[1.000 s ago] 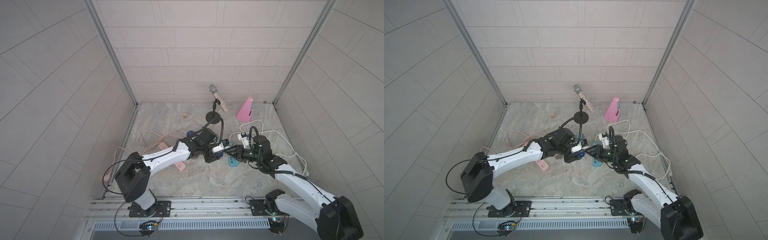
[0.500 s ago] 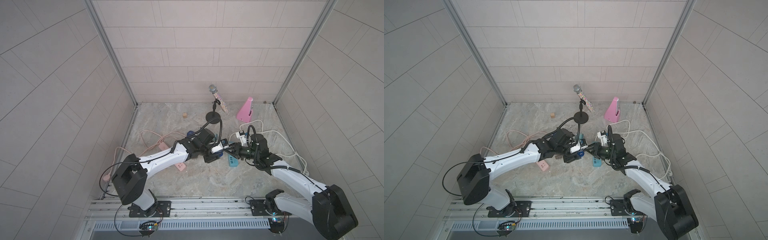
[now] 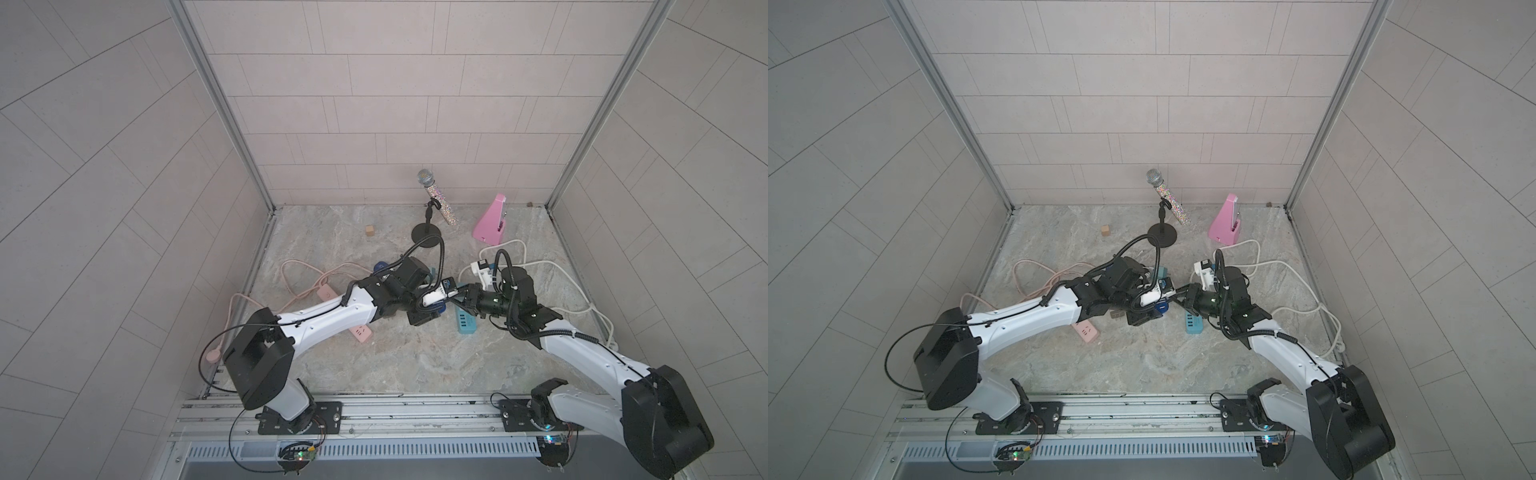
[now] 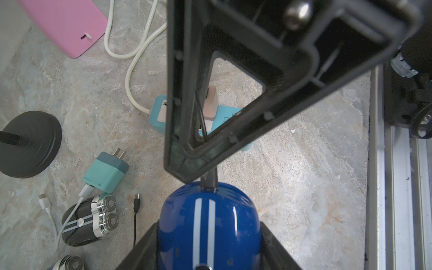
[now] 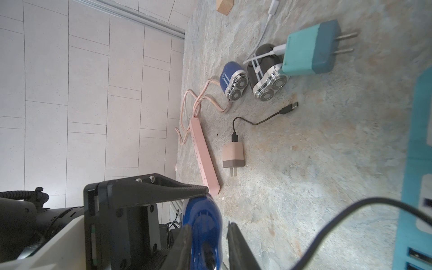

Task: Unplug the electric shaver
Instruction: Remove the charging cable from the electric shaver.

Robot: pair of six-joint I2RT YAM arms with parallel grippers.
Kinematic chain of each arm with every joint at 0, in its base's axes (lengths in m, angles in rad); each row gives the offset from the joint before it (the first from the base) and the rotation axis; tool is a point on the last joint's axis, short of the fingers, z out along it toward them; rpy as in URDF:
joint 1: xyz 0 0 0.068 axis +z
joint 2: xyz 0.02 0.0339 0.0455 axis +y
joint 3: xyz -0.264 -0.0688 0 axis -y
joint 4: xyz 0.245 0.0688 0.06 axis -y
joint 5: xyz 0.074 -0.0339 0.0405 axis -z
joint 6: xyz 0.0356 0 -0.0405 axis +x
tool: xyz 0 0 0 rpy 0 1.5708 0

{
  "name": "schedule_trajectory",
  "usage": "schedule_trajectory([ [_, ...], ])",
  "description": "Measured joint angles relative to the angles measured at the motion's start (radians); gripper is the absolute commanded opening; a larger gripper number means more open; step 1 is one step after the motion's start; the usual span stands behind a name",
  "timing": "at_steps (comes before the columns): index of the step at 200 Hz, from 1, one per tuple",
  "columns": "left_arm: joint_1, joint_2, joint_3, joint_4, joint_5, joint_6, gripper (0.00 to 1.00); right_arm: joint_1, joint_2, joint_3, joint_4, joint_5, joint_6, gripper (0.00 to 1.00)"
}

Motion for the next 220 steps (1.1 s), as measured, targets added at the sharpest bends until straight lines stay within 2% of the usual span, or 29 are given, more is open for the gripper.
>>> schedule_trajectory([
  [23,0.0,0.0,0.0,0.0,0.0,0.0,0.45,0.002,0.004,0.0,0.005,-0.001,-0.002,0.15],
  [103,0.006,0.0,-0.004,0.0,-0.008,-0.002,0.45,0.013,0.047,0.0,0.048,-0.014,0.02,0.12],
  [133,0.007,0.0,-0.004,0.0,-0.011,-0.003,0.45,0.014,0.047,0.0,0.066,-0.026,0.033,0.0],
  [220,0.013,-0.015,-0.014,0.013,-0.006,-0.01,0.43,0.011,0.048,0.0,0.093,-0.035,0.053,0.0],
])
